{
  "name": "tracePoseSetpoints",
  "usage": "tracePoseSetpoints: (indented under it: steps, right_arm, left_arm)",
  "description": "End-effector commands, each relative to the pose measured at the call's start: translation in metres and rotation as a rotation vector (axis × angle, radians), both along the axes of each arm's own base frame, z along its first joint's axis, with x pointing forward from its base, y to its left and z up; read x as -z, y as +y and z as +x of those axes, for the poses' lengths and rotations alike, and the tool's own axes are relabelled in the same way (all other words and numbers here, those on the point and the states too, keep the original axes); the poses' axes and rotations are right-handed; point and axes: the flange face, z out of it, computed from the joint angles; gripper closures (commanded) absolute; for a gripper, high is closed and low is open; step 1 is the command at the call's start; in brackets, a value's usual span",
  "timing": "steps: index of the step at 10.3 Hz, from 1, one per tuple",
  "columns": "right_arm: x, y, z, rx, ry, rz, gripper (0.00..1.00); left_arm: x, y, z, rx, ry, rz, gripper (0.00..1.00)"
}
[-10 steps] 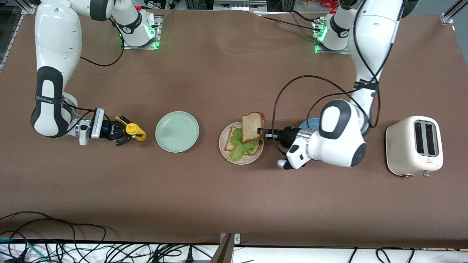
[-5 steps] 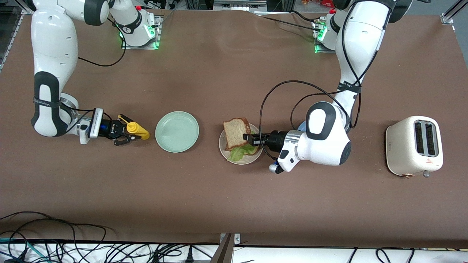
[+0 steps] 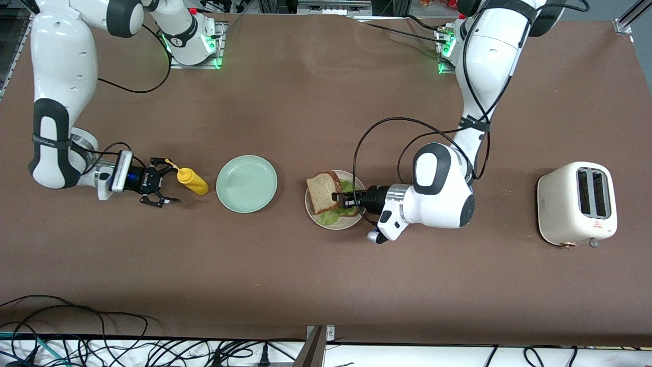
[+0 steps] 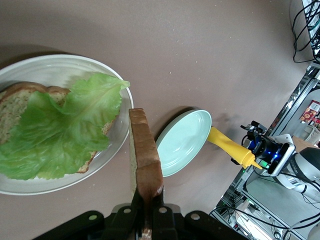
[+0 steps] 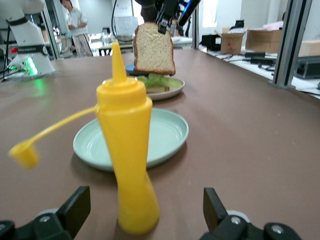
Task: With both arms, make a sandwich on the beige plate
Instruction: 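Lower the bread onto the lettuce while the right gripper releases the mustard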
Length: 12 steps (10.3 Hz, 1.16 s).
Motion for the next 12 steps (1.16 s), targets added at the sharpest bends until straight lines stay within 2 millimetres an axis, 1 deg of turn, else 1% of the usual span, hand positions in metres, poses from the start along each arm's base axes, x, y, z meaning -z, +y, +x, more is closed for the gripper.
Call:
tracePoseSetpoints:
  steps: [1,2,3,4,5,6,7,8,9,11,12]
  right_arm:
    - [-0.022,-0.045,0.013,-0.042,0.035,-0.089,0.0]
    - [-0.033,-0.055,0.019,-0.055,0.065,-0.123,0.0]
    - [-0.051,-0.072,0.025,-0.035,0.124,-0.182,0.0]
    - [-0.072,-0.08,0.035,-0.013,0.21,-0.247,0.0]
    - [-0.097,-0.08,0.049,0.011,0.281,-0.299,0.0]
    - [-0.123,-0.075,0.067,0.036,0.348,-0.361,0.0]
    - [-0.154,-0.069,0.083,0.057,0.398,-0.431,0.0]
    - [-0.181,-0.056,0.092,0.084,0.46,-0.489,0.0]
    - [-0.203,-0.048,0.097,0.119,0.521,-0.554,0.0]
    - [-0.251,-0.039,0.103,0.177,0.586,-0.743,0.0]
    - [-0.278,-0.03,0.103,0.227,0.622,-0.834,0.0]
  left_arm:
    - [0.01,-0.003,0.003,-0.035,0.002,-0.01,1.0]
    - [0.013,-0.002,0.003,-0.034,0.0,-0.007,1.0]
    - [0.015,-0.002,0.003,-0.032,0.0,-0.005,1.0]
    - [0.025,0.001,0.002,-0.017,-0.009,-0.004,1.0]
    - [0.032,0.002,0.002,0.005,-0.031,-0.008,1.0]
    - [0.035,0.009,0.005,0.027,-0.066,-0.015,1.0]
    - [0.038,0.019,0.009,0.039,-0.095,-0.022,0.88]
    - [0.047,0.028,0.01,0.058,-0.116,-0.025,0.6]
    - [0.051,0.035,0.011,0.078,-0.143,-0.032,0.44]
    - [0.057,0.041,0.01,0.079,-0.139,-0.031,0.31]
    - [0.058,0.041,0.009,0.079,-0.135,-0.028,0.27]
